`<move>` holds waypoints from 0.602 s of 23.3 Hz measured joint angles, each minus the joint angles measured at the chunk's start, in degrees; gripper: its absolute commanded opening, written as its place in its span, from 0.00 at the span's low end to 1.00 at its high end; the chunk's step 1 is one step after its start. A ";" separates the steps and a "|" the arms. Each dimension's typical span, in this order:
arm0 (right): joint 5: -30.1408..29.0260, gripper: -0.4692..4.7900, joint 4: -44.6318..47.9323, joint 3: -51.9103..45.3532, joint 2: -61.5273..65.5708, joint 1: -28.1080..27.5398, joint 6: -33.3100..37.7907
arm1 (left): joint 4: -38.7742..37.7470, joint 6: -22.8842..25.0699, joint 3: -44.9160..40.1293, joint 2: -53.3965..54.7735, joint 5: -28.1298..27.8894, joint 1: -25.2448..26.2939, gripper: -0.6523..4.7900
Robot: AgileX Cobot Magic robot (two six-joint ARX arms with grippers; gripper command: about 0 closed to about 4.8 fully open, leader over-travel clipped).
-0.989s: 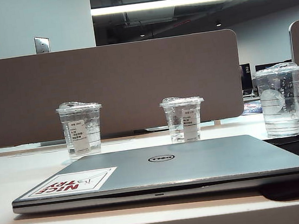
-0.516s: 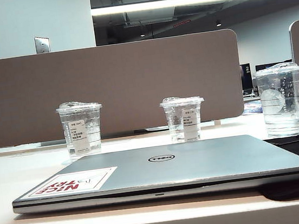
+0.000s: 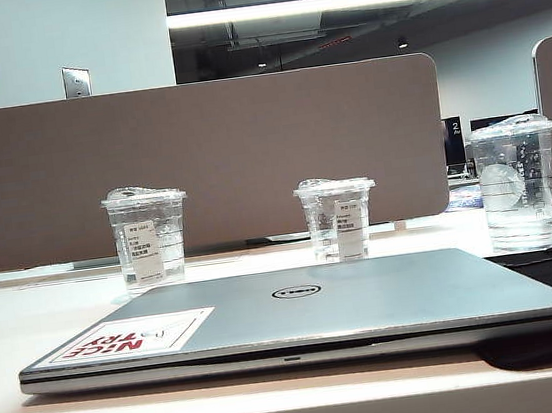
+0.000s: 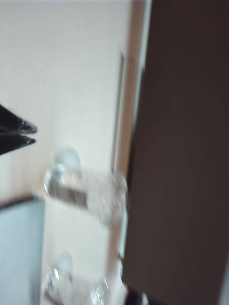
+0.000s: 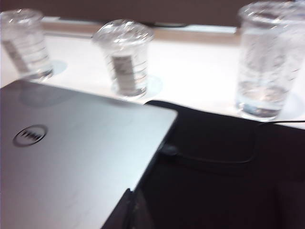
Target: Pick up the coffee cup on the middle and place it on the left side of the laptop.
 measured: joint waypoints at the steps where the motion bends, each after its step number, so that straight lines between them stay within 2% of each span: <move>1: -0.02 0.08 -0.09 0.00 0.35 1.53 0.00 | 3.02 -1.95 0.00 0.02 3.52 -0.02 0.11; 5: -0.02 0.08 0.00 0.00 0.24 3.37 0.00 | 7.23 -4.90 2.05 2.05 5.16 -0.63 0.11; 8: -0.02 0.08 0.00 0.00 0.24 3.54 0.00 | 13.53 -4.81 4.94 12.37 7.10 -3.19 0.11; 10: -0.02 0.08 0.00 0.00 0.24 3.54 0.00 | 19.43 -3.08 6.45 21.79 9.40 -5.53 0.11; 11: 0.00 0.08 0.00 0.00 0.24 3.54 0.00 | 21.79 -1.90 7.30 25.86 10.23 -6.64 0.15; 12: -0.02 0.08 0.00 0.00 0.24 3.54 0.00 | 25.90 1.05 10.08 34.67 11.52 -8.98 0.23; 13: -0.02 0.08 0.00 0.00 0.24 3.54 0.00 | 28.22 2.69 11.78 39.58 12.31 -10.38 0.38; 14: -0.02 0.08 0.00 0.00 0.24 3.54 0.00 | 32.35 4.98 14.34 48.44 13.81 -12.74 0.42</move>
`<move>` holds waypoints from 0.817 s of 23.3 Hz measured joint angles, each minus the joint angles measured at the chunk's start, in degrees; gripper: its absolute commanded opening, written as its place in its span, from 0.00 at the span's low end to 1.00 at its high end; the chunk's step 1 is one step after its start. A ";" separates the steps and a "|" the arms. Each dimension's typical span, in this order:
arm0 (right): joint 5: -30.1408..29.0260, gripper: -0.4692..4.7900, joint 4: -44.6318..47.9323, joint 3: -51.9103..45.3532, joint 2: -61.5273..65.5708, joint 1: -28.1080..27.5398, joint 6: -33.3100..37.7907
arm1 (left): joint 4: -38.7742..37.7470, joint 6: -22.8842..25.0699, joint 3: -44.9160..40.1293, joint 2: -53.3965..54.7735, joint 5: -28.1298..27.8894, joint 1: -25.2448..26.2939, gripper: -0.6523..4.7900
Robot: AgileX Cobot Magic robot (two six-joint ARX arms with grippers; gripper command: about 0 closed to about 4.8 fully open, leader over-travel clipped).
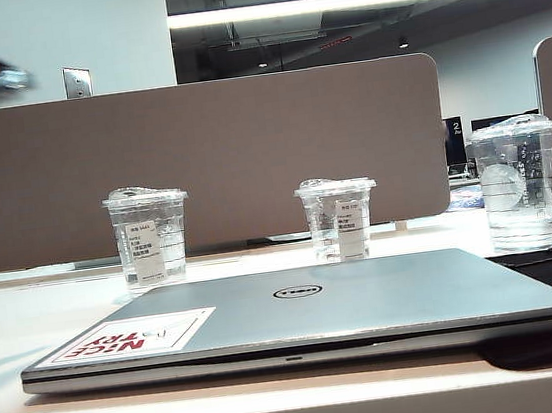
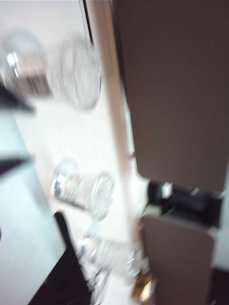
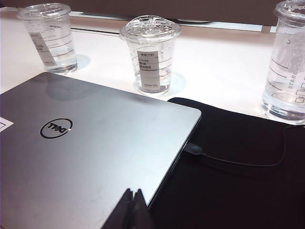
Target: Pick up the coffee cup on the middle and place it on the left side of the laptop.
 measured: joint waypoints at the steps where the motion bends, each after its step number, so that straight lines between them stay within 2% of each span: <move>1: 0.00 0.08 0.00 0.00 0.00 0.00 0.00 | 2.12 0.87 1.62 4.92 0.87 -1.33 0.43; 4: 0.02 0.08 0.00 0.00 0.00 -0.02 0.00 | 9.86 1.44 10.29 23.65 2.19 -6.08 0.47; 10: 0.00 0.08 0.00 0.00 -0.02 -0.20 0.00 | 11.17 1.64 25.03 46.18 2.43 -12.44 0.47; 11: 0.02 0.08 -0.02 0.00 -0.02 -0.20 0.00 | 11.15 1.64 25.92 47.45 2.40 -12.46 0.51; 12: 0.02 0.08 -0.02 0.00 -0.02 -0.20 0.00 | 11.04 1.62 28.61 51.28 2.32 -12.35 0.62; 14: 0.00 0.08 0.00 0.00 -0.02 -0.20 0.00 | 11.04 1.57 32.61 55.87 2.23 -12.26 0.76; 16: 0.00 0.08 0.00 0.00 -0.02 -0.20 0.00 | 10.99 1.31 35.15 58.62 2.23 -12.31 0.86; 19: 0.02 0.08 -0.02 0.00 -0.02 -0.20 0.00 | 9.77 0.07 39.60 62.84 3.41 -12.37 0.95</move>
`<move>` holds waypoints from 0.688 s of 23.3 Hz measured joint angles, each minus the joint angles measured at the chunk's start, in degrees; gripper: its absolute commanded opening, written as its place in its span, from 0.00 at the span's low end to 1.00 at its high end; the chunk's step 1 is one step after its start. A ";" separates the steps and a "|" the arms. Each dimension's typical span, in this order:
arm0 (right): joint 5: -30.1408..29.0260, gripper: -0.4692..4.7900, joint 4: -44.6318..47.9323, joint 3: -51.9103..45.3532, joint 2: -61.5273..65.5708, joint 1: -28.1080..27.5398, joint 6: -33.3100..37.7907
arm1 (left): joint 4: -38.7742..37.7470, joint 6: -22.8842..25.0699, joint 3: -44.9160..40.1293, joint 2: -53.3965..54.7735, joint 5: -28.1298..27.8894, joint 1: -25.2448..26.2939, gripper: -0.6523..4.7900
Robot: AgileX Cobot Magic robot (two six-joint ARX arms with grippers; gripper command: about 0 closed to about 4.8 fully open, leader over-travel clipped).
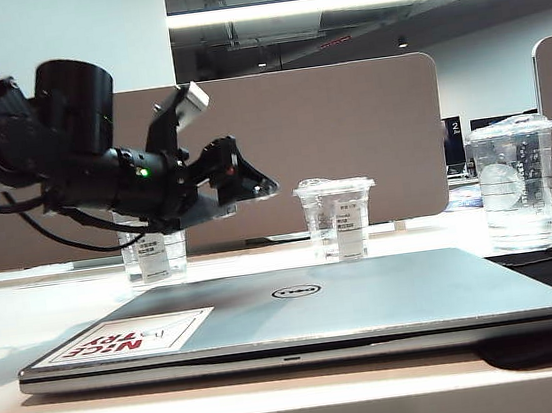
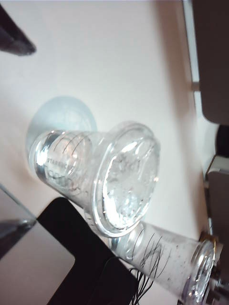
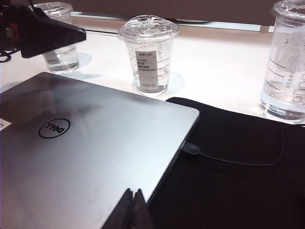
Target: Pick up the coffee cup on the middle and place it on the left side of the laptop.
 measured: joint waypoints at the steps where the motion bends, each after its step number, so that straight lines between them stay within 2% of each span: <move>1: 0.00 0.08 0.02 0.00 0.00 0.00 0.00 | -0.15 -0.02 0.46 0.66 0.57 -0.02 0.95; 9: 0.00 0.08 0.02 0.00 0.02 0.00 0.00 | -1.38 0.20 1.05 2.21 1.40 -2.21 0.96; 13: -0.02 0.08 0.02 0.00 0.02 0.00 0.00 | -1.22 2.67 2.16 3.37 -1.11 -4.37 1.00; 16: -0.02 0.08 0.02 0.00 0.02 0.00 0.00 | -1.66 2.78 5.42 5.95 -1.92 -5.70 1.00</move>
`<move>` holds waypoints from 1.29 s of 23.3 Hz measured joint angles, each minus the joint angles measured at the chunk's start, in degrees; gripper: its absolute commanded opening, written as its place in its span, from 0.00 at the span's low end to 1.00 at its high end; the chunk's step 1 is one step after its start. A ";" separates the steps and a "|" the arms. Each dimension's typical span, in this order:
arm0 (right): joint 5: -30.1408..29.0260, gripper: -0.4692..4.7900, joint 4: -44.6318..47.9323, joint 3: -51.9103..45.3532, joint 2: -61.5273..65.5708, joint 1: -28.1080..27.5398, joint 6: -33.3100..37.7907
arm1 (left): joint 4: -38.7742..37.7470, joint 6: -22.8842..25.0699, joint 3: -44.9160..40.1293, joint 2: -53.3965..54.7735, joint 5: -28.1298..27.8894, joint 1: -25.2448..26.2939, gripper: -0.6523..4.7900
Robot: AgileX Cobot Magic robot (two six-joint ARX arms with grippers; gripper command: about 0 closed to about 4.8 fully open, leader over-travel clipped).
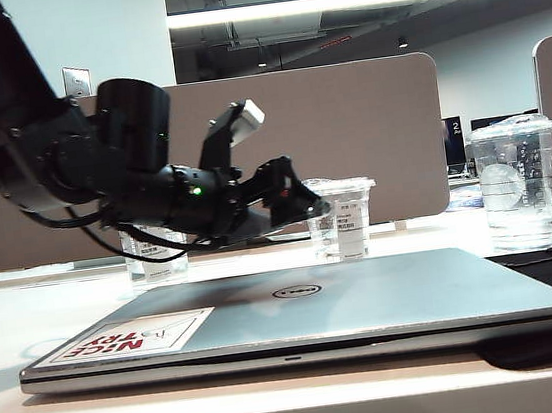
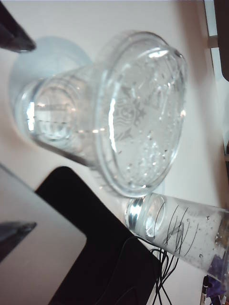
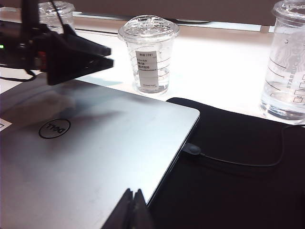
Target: Pick up the coffee cup on the middle and place it on the left side of the laptop.
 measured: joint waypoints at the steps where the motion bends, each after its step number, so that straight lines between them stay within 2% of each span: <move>1: 0.00 0.08 0.00 0.00 0.00 0.00 0.00 | -0.61 0.00 1.36 0.66 -0.59 -0.42 1.00; 8: 0.02 0.08 -0.02 0.00 0.00 0.00 0.00 | -5.73 0.02 7.10 5.62 -2.60 -0.52 1.00; 18: 0.02 0.08 0.00 0.00 0.00 0.00 0.00 | -4.20 0.07 8.44 7.76 -2.84 -0.52 1.00; 21: 0.00 0.08 0.00 0.00 0.00 0.00 0.00 | -4.17 0.04 10.67 9.51 -0.79 -0.52 1.00; 30: 0.02 0.08 0.00 0.00 0.00 0.00 0.00 | -3.98 0.07 14.38 12.59 0.52 -0.57 1.00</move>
